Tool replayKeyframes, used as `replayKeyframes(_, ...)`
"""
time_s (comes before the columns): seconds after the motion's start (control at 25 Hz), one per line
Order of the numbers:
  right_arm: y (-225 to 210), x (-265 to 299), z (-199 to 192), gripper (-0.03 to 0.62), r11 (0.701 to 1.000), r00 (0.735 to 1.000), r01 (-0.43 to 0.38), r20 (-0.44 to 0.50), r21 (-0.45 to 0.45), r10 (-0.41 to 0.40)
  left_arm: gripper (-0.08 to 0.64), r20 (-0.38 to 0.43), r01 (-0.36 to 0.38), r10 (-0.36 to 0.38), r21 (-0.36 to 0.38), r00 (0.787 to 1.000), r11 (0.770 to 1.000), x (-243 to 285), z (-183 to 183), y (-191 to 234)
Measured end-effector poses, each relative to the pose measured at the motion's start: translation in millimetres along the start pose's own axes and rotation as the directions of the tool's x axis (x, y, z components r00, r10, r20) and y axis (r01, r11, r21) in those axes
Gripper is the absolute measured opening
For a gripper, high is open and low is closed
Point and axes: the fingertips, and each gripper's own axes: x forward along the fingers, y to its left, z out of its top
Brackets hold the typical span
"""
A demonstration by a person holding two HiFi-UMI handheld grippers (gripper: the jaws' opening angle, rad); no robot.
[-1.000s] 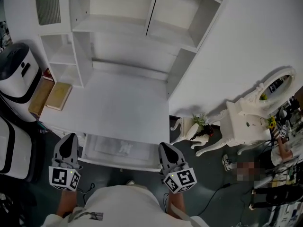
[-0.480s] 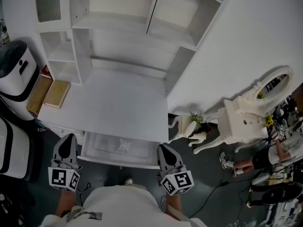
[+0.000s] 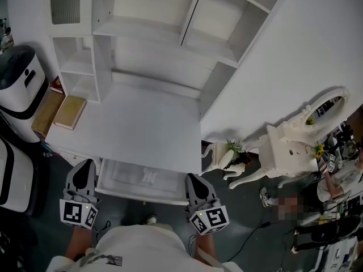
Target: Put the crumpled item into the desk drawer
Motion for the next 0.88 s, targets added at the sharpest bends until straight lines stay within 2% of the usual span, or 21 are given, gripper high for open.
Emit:
replayKeyframes(0.68,9.4,2.4,1.5,0.009,1.0,1.0,0.009,0.009,0.001,-0.009,0.015,-0.008,0.039,-0.039,-0.011,0.999,0.999,-3.5,-3.4,2.1)
replayKeyframes(0.88,11.3,-0.6,0.2,0.009,0.999,1.0,0.018,-0.01,-0.042,-0.019,0.015,-0.012,0.05,-0.05,-0.015,0.999,0.999,-2.8,-5.1,-2.5)
